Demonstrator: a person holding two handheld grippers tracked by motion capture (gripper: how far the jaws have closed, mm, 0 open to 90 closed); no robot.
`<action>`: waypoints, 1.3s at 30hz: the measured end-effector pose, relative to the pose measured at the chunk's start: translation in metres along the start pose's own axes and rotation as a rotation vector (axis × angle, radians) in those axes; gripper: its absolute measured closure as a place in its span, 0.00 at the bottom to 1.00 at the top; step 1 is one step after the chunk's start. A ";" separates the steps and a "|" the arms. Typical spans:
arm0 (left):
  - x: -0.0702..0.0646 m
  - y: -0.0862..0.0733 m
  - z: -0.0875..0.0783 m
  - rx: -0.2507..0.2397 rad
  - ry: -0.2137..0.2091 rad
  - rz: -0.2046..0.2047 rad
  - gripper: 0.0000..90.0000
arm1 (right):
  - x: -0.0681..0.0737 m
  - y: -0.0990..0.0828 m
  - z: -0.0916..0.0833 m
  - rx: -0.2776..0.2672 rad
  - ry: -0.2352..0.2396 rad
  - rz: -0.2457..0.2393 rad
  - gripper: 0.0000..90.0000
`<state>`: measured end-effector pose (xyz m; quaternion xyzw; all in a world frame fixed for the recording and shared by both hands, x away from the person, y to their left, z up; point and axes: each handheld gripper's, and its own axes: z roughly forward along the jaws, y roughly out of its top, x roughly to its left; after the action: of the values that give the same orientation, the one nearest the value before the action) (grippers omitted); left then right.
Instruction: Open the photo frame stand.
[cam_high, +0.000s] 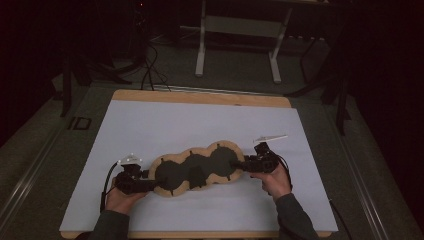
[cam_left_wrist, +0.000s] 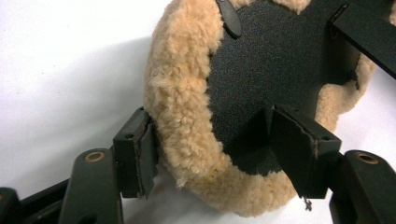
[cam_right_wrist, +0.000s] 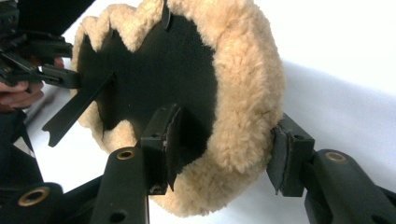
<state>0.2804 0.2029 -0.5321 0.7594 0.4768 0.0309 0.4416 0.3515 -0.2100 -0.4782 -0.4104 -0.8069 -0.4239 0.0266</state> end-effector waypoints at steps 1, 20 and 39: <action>-0.001 0.000 -0.001 -0.003 0.001 0.005 0.42 | 0.000 0.000 0.000 0.004 -0.007 -0.006 0.55; -0.007 0.013 -0.010 -0.093 0.037 0.084 0.64 | -0.005 -0.012 -0.002 0.017 -0.080 -0.074 0.54; -0.015 0.024 -0.005 -0.113 0.098 0.153 0.65 | -0.004 -0.015 -0.002 -0.036 -0.166 -0.122 0.50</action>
<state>0.2864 0.1908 -0.5067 0.7651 0.4359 0.1285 0.4562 0.3431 -0.2191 -0.4885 -0.3945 -0.8222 -0.4038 -0.0737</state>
